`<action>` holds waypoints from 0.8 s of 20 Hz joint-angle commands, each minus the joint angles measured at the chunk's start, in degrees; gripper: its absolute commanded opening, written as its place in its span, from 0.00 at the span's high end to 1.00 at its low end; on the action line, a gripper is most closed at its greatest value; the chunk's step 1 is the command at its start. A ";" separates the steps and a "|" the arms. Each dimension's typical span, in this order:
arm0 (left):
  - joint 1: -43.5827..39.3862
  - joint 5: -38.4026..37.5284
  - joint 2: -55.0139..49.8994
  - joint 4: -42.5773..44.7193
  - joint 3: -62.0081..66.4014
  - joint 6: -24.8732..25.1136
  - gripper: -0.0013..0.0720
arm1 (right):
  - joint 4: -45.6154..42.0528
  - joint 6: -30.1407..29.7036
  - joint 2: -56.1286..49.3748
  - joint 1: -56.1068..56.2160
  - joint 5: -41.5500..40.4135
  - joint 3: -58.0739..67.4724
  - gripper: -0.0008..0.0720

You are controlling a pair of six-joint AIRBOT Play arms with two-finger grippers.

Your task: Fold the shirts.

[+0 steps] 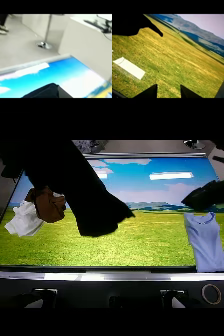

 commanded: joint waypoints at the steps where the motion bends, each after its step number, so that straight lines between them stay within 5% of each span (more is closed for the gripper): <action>1: -8.55 -4.87 -0.15 0.20 -8.20 -0.85 0.95 | -3.67 0.00 4.72 -0.02 3.76 -0.02 0.43; 3: -16.39 -4.02 -1.79 0.20 -16.37 -0.81 0.95 | -8.07 0.00 5.09 -0.02 3.65 -0.02 0.37; 5: -25.16 -1.70 -4.55 0.20 -24.94 -0.83 0.95 | -13.64 0.00 5.11 -0.02 2.23 -0.02 0.01; 7: -33.79 1.57 -8.04 0.17 -32.30 -2.23 0.94 | -18.62 0.00 5.09 -0.02 -0.90 -0.02 0.02; 8: -37.75 1.36 -10.23 0.17 -34.16 -3.06 0.81 | -20.04 0.00 5.09 -0.02 -2.51 -0.02 0.02; 9: -40.50 -0.74 -12.22 0.28 -34.23 -2.97 0.34 | -20.72 0.00 5.09 -0.02 -4.07 -0.02 0.02; 10: -41.94 -3.85 -13.53 0.79 -33.57 -2.99 0.00 | -20.98 0.00 5.09 -0.02 -5.33 -0.02 0.02; 13: -37.44 -13.86 -12.35 17.81 -28.89 -7.69 0.00 | -20.81 -0.02 3.78 -0.02 -4.98 -0.09 0.04; 16: -24.55 -16.79 -8.92 32.41 -26.64 -13.25 0.00 | -18.67 0.04 -0.59 -0.02 2.43 -1.29 0.07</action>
